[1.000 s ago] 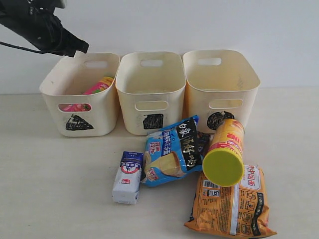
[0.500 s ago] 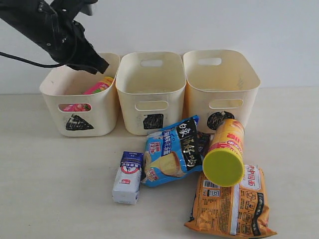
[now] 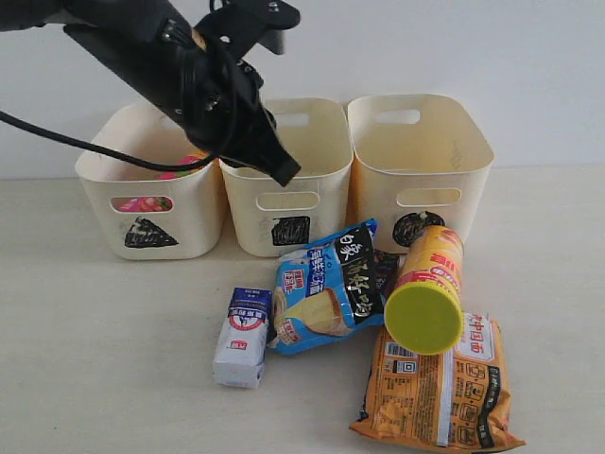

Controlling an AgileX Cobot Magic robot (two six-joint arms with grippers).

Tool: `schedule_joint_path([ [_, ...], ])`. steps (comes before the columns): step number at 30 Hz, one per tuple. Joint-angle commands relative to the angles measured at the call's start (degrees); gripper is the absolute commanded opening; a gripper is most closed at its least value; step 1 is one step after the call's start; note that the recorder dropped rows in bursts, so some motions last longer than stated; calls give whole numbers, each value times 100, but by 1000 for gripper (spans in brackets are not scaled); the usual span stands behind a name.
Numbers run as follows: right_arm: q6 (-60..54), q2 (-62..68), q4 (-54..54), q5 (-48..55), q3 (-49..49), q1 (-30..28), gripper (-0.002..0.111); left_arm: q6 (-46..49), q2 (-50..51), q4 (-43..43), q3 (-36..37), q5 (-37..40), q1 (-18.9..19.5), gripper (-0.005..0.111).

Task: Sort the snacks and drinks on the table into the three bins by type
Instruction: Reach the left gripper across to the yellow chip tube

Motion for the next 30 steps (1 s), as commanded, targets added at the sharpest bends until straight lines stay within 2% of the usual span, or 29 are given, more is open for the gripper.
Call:
schedule_joint_path([
  [1,3,-26,-29,-48,-2,-45,0,-59,-37,-64,42,16,-423,4],
  [4,3,-26,-29,-48,-2,-45,0,-151,65,-53,30,-27,-811,4],
  [12,3,-26,-29,-48,-2,-45,0,-658,791,104,-597,85,-1382,4],
  [21,3,-26,-29,-48,-2,-45,0,-1440,1895,441,-2096,1403,-1478,4],
  [24,3,-26,-29,-48,-2,-45,0,-1520,2187,441,-2527,1519,-1478,5],
  [27,3,-26,-29,-48,-2,-45,0,-1520,2392,396,-2865,1502,-1502,14],
  [30,3,-26,-29,-48,-2,-45,0,-1520,2594,396,-3213,1535,-1545,39],
])
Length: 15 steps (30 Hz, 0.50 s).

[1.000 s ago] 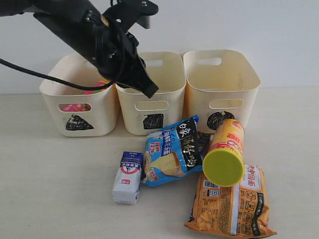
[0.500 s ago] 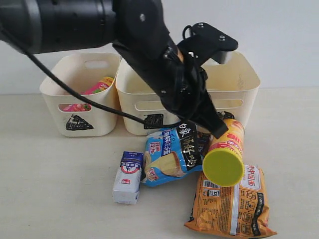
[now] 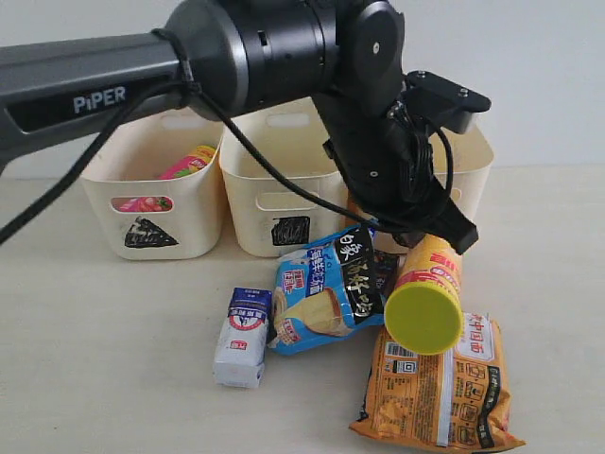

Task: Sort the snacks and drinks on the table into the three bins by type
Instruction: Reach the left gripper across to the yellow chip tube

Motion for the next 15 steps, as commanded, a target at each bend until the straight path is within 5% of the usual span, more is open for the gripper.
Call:
schedule_joint_path([
  [1,3,-26,-29,-48,-2,-45,0,-65,252,-93,-503,76,-83,52],
  [6,3,-26,-29,-48,-2,-45,0,180,485,-298,-778,86,-167,110],
  [15,3,-26,-29,-48,-2,-45,0,117,964,125,-1148,62,-343,104],
])
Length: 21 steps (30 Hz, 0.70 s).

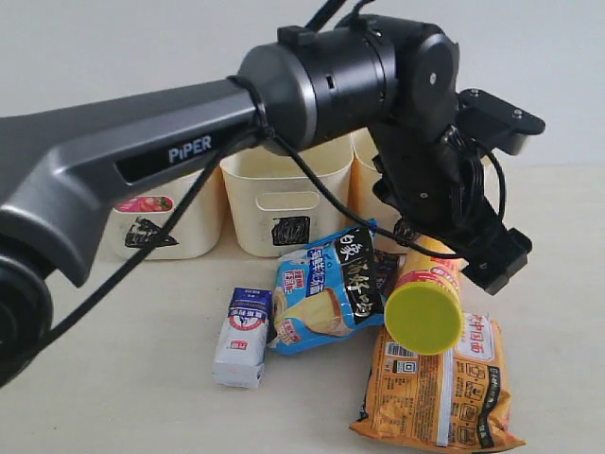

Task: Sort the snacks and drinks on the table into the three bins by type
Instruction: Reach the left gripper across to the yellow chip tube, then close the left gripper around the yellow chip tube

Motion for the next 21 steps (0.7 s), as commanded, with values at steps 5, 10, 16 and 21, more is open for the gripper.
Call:
schedule_joint_path([
  [5,3,-26,-29,-48,-2,-45,0,-233,507,452,-444,34,-76,103],
  [10,3,-26,-29,-48,-2,-45,0,-307,762,507,-636,23,-76,103],
  [16,3,-26,-29,-48,-2,-45,0,-557,1015,1005,-771,263,-76,97],
  [21,3,-26,-29,-48,-2,-45,0,-621,1060,1005,-771,348,-76,92],
])
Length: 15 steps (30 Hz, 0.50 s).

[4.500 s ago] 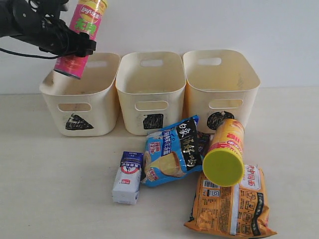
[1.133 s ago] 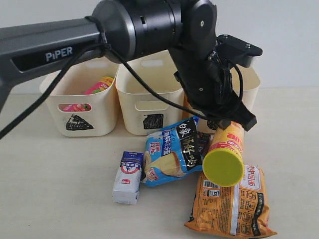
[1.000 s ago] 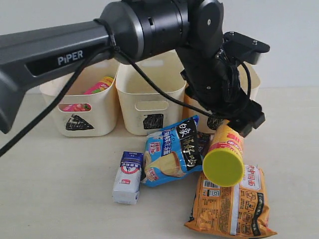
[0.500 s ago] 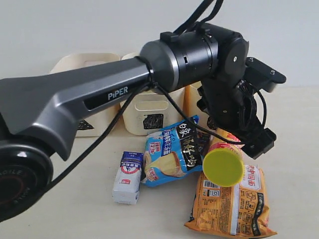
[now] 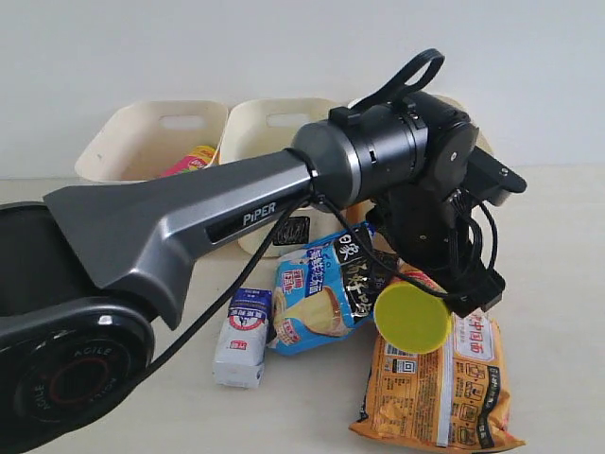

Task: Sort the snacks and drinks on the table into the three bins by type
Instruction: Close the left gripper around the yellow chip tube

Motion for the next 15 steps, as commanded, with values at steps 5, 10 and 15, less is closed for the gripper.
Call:
schedule_joint_path([
  [5,3,-26,-29,-48,-2,-45,0,-91,146,27,-23,282,-18,79],
  [10,3,-26,-29,-48,-2,-45,0,-91,168,27,-23,294,-18,59],
  [15,3,-26,-29,-48,-2,-45,0,66,168,27,-35,257,-18,23],
])
